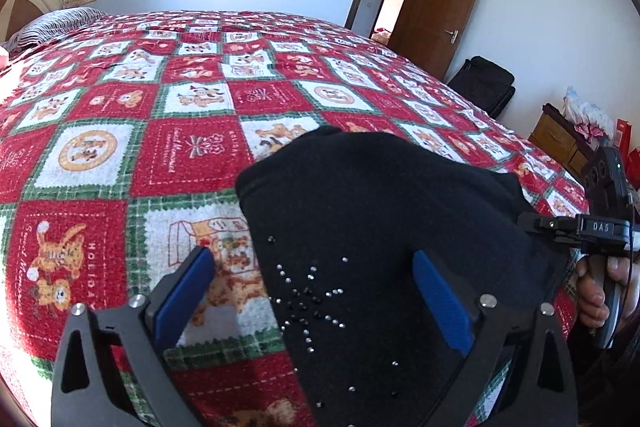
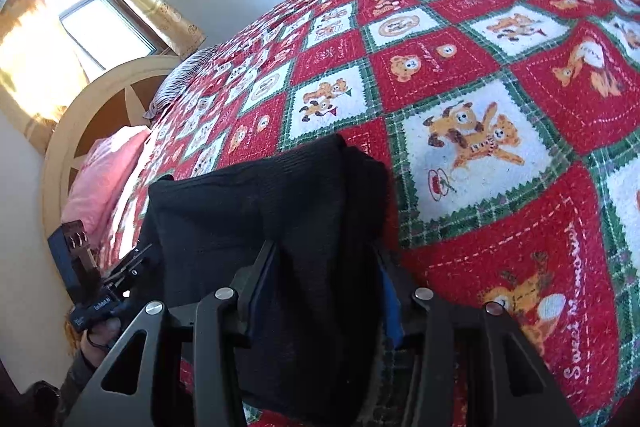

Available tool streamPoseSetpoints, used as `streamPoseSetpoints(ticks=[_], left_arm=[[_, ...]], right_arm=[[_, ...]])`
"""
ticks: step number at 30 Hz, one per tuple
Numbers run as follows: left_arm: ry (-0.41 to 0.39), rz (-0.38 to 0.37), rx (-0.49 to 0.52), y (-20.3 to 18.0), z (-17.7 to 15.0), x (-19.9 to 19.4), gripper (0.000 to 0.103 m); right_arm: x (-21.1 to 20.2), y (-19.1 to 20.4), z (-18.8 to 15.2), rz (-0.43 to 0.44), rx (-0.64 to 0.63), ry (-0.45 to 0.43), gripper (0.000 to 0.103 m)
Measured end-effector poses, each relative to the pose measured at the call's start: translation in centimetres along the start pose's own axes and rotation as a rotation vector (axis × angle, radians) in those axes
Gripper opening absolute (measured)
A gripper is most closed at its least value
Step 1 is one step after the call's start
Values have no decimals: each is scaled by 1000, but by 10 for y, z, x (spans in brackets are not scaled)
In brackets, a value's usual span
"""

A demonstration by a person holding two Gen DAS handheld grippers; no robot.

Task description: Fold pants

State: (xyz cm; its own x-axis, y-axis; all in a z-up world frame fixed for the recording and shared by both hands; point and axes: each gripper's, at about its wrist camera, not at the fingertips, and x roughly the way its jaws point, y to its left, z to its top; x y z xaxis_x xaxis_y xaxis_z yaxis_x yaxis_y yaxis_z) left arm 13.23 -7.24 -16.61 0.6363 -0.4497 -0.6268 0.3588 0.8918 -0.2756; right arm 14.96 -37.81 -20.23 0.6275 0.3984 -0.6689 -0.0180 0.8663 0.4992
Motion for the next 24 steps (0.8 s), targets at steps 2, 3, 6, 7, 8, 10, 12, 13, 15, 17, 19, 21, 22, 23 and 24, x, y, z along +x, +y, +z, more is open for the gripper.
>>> streamPoseSetpoints(ticks=[2,3,6,7,8,10,12,13,15,17,19,21,22,23,24], left_arm=[[4,-43,-2,-3,0,-2,73],[9,-71,-7,-4,-1,-3,61],[4,-68,11,-5,-1,-3,55],[0,-77,3,-3,-1,-4,49],[-3,-97,-9,-1,-1,-5,43],[-26,-120,-21,1,0,-10,28],[-44,-140,-26,3,1,-14,26],[-50,-144,-30,4,2,-17,25],[-59,-152,-38,6,4,-22,24],[-71,-163,-54,12,7,-30,22],[-97,-148,-59,19,10,-41,22],[-127,-127,-65,31,16,-55,21],[-140,-111,-70,39,19,-61,21],[-153,-93,-74,46,22,-70,21],[-166,-75,-77,54,24,-77,20]], right_arm=[[-3,7,-2,-11,-19,-18,39],[-5,8,-3,1,-22,-23,35],[-15,14,-5,29,-36,-49,29],[-19,16,-5,37,-38,-58,29],[-23,20,-6,46,-46,-73,28],[-29,29,-5,50,-66,-92,28],[-36,39,-4,56,-88,-110,28],[-39,43,-4,61,-96,-117,27],[-44,55,-1,71,-116,-128,27],[-44,65,6,87,-132,-128,27],[-39,74,14,109,-144,-123,27],[-30,88,24,130,-160,-112,27],[-23,97,29,139,-173,-106,27],[-15,107,33,150,-187,-98,27],[-5,120,40,169,-201,-86,27]])
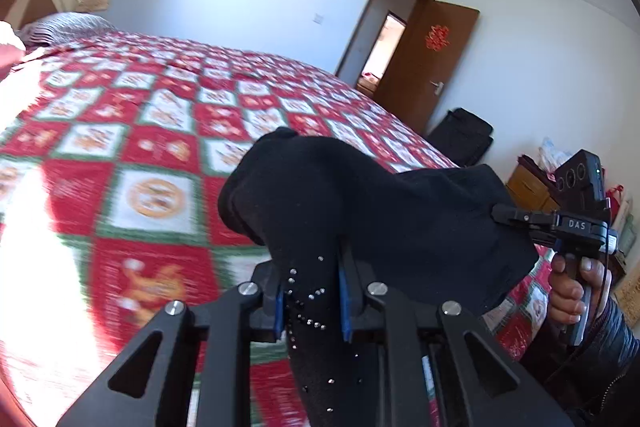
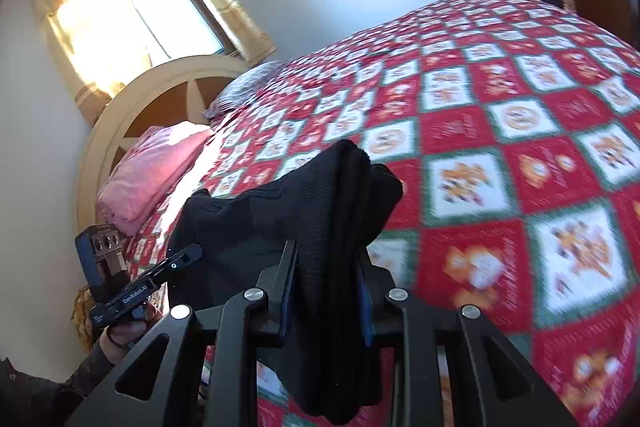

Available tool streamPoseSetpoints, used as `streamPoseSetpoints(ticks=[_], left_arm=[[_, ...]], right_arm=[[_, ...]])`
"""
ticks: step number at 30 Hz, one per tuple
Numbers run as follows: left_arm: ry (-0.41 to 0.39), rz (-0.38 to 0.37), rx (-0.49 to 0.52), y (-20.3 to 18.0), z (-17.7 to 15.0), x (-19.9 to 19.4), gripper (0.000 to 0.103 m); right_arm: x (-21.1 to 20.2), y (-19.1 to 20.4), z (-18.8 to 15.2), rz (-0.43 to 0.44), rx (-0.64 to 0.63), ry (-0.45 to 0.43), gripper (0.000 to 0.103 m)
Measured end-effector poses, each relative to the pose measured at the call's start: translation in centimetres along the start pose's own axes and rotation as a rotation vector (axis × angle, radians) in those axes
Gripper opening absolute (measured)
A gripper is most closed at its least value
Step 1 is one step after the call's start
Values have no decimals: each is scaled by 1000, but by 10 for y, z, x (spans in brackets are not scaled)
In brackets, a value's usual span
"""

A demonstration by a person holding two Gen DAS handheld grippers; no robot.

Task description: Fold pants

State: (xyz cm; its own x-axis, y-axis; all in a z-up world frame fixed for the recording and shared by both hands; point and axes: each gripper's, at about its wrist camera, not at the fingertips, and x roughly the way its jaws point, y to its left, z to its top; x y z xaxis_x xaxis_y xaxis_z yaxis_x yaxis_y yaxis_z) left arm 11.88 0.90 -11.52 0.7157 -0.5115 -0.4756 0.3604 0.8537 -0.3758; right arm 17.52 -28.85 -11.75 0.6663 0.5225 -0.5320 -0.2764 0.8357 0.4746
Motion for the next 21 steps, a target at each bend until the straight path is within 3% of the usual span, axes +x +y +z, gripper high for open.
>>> streamPoseSetpoints(ticks=[10,14,17,20,21], left_arm=[[-92,260,-56,94,20,-75,20],[-76,366,-80,131,13,-80,20],[-29,415,-115,156,3,-67,21],[-11,463,-120,167,-10,-56,44],[-28,494,-118,168,-12,-58,60]], right_arm=[[151,114,48,193,-94,98,26],[208,150,45,203,-134,144,26],[241,160,37,162,-162,170,26],[265,148,34,109,-109,215,30],[267,138,33,101,-81,224,32]])
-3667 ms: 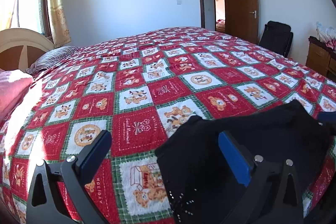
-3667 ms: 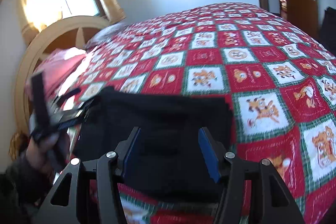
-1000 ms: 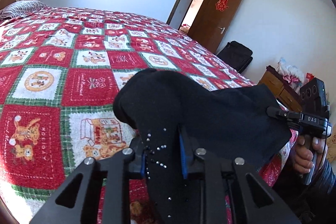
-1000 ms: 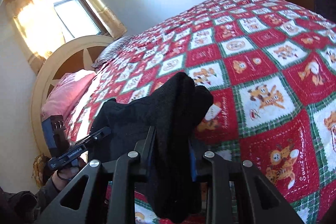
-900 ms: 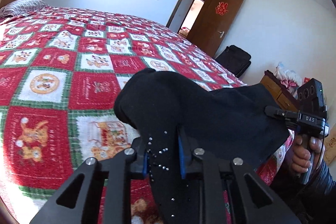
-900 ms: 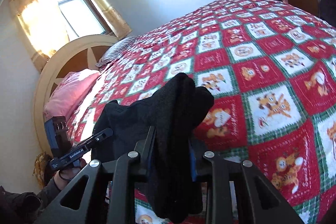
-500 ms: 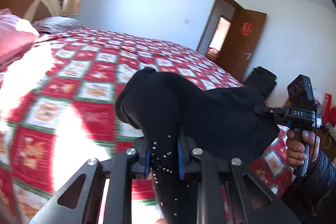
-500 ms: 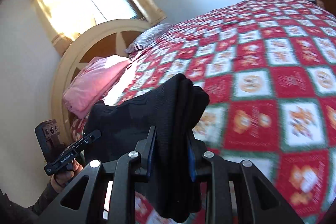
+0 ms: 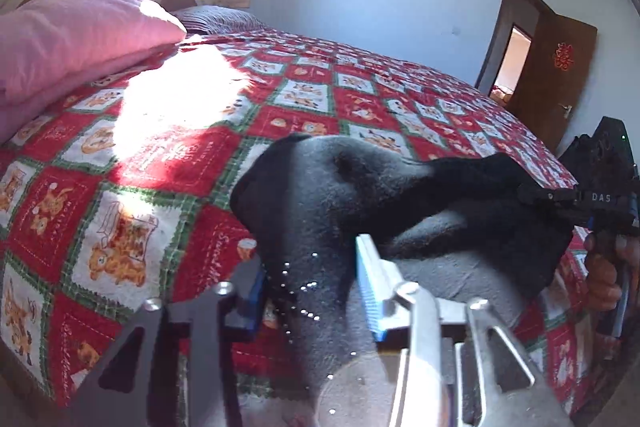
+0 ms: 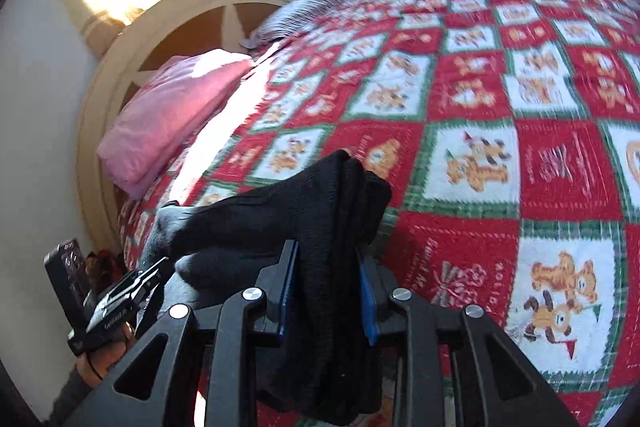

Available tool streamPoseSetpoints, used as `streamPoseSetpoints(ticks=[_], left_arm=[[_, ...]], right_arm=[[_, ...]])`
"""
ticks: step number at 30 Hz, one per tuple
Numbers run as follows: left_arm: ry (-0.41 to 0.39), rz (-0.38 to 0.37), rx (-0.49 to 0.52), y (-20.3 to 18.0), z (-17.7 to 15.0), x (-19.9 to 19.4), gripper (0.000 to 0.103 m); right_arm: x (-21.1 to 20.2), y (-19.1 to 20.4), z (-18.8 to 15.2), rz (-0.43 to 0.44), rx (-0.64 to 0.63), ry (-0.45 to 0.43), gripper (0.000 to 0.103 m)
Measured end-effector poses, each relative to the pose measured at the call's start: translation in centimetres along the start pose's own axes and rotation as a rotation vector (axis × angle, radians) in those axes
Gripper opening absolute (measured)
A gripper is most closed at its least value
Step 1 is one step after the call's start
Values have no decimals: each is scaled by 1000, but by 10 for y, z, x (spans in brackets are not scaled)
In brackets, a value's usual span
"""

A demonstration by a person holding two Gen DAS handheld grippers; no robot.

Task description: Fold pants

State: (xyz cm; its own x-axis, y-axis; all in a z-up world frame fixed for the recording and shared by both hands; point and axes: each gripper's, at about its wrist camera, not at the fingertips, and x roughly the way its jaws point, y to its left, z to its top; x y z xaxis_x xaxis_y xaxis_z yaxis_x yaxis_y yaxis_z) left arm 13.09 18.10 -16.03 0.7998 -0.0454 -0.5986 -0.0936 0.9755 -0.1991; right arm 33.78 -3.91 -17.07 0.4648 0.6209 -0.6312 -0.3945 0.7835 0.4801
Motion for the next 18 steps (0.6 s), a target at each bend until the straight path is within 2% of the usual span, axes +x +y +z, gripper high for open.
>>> streamPoseSetpoints(ticks=[1,3,5,7,13,16,18], left_arm=[[-10,15,-6,2,-2,-1,67],[-9,5,-29,8,-2,1,70],[-7,8,-55,15,-4,-1,79],[-10,14,-73,21,-4,-3,86],[-13,49,-49,15,-6,-7,87],[-17,80,-15,10,-8,-12,87],[-19,94,1,8,-9,-14,87]], right_arm=[[1,-6,-1,-5,17,6,37],[0,-16,-4,-21,27,15,38],[-5,-25,-7,-26,48,7,47],[-9,-33,-11,-25,72,3,50],[-13,-35,-21,-37,76,-11,53],[-14,-29,-21,-76,37,-18,54],[-14,-26,-21,-118,16,-23,58]])
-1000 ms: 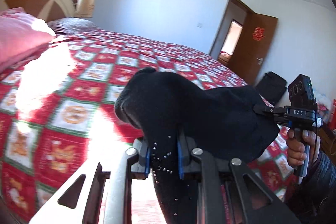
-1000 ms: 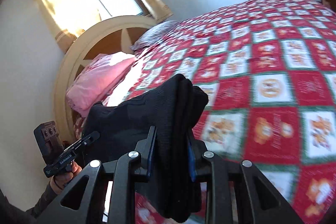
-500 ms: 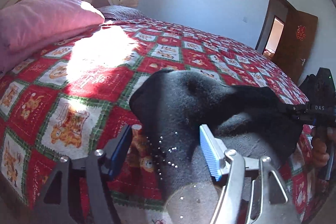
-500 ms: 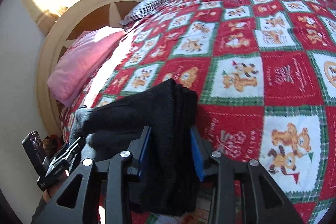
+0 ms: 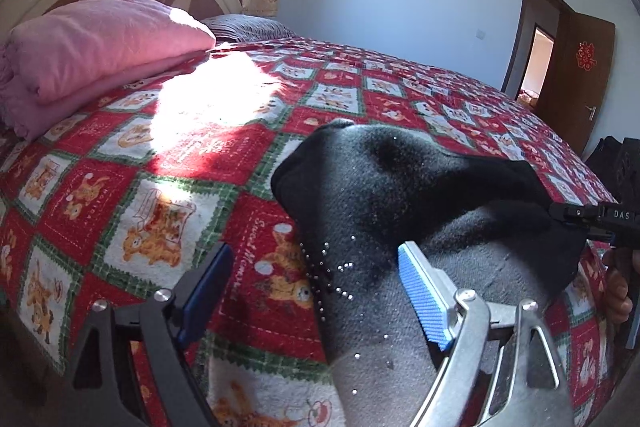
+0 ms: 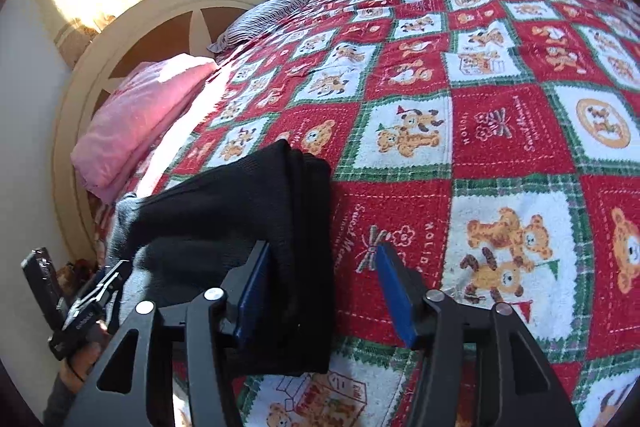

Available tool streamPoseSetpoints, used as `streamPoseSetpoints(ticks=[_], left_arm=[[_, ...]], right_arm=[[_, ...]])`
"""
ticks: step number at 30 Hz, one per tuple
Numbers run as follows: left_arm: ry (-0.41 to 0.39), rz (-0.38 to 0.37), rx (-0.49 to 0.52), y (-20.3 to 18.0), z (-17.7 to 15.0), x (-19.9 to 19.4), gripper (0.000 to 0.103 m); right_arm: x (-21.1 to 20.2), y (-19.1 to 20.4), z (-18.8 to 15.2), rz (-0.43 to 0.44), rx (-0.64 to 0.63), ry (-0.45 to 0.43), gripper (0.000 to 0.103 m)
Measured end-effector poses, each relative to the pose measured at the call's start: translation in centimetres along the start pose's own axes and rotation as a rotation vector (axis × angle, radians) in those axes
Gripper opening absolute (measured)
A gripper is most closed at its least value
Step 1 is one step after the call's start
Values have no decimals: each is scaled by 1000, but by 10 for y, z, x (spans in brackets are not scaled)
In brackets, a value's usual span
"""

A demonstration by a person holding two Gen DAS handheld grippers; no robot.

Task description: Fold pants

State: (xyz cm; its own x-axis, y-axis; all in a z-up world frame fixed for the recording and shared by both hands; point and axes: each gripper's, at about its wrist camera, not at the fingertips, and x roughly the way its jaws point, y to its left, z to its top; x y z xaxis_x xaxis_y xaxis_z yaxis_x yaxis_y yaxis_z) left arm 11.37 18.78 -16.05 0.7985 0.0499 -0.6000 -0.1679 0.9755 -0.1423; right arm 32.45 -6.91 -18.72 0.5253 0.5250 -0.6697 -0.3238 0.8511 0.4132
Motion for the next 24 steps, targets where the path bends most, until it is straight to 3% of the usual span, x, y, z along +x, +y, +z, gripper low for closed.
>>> streamPoseSetpoints(ticks=[9,16,24], left_arm=[[-4,31,27,-2,1,-25,87],[-13,21,46,-8,-1,-50,87],[-76,4,75,-29,7,-88,87]], right_arm=[[-35,4,-7,-110,10,-63,58],[-58,7,-19,-116,25,-68,58],[-102,40,-45,-94,-47,-107,58]])
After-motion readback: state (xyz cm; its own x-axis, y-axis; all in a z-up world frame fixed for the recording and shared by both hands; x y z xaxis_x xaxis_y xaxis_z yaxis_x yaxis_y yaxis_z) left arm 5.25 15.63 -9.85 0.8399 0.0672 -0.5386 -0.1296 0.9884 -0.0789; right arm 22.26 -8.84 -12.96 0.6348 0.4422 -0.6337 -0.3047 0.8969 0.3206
